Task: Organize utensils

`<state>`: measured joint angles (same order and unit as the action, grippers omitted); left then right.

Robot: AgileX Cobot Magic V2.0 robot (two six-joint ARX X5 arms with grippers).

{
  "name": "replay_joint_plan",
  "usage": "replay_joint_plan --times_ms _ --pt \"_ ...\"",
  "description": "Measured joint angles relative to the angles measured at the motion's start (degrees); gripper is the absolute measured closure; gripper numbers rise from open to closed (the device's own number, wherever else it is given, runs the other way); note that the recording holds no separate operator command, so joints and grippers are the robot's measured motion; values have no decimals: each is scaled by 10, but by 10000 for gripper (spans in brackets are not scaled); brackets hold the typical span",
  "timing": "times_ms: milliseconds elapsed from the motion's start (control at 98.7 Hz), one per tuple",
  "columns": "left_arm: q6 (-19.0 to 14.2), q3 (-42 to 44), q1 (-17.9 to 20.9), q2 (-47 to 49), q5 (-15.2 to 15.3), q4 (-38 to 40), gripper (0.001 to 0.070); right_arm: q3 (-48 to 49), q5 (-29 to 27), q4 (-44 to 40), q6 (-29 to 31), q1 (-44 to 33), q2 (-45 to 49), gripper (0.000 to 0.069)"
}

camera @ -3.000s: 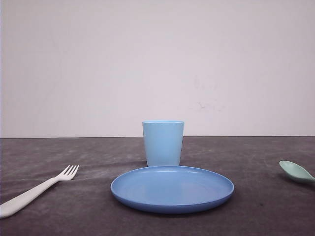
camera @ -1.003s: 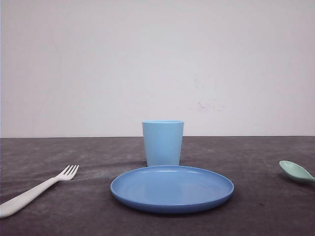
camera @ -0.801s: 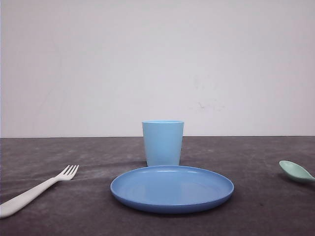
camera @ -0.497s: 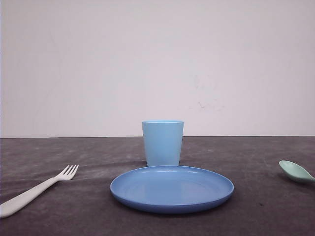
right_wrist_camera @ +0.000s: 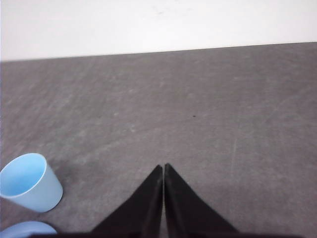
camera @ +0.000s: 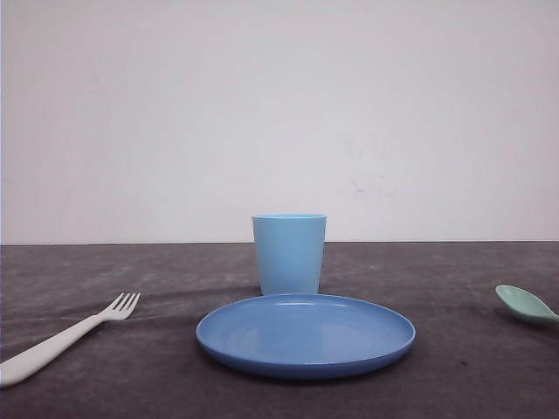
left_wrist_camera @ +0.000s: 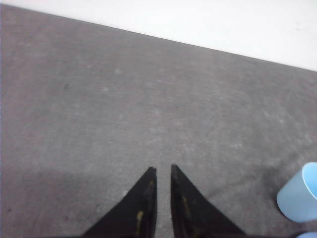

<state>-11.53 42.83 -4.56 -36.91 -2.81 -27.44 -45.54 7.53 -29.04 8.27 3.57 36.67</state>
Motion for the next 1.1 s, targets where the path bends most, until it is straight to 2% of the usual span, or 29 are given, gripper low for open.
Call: replay_joint_plan --times_ms 152,193,243,324,355,415,476,567,801,1105 --pt "18 0 -18 -2 -1 -6 665 0 0 -7 -8 9 5 687" --pt "19 0 -21 -2 -1 -6 624 0 0 -7 -10 10 5 687" --pt "21 0 -24 -2 -1 -6 530 0 0 -8 -10 12 5 669" --pt "24 0 -29 -2 -1 -6 364 0 0 -10 -10 12 5 555" --pt "26 0 -31 -2 -1 -6 322 0 0 -12 -10 12 5 494" --pt "26 0 -34 -4 -2 -6 286 0 0 -16 -10 12 5 373" --pt "26 0 -38 -9 -4 -7 272 0 0 -17 -10 12 5 309" --pt "25 0 -47 -21 -7 -13 266 0 0 -19 -10 12 5 277" --pt "7 0 -89 -76 -16 -54 265 0 0 -39 -10 12 8 266" --pt "-41 0 -166 -173 -8 -71 271 0 0 -63 -10 14 28 266"
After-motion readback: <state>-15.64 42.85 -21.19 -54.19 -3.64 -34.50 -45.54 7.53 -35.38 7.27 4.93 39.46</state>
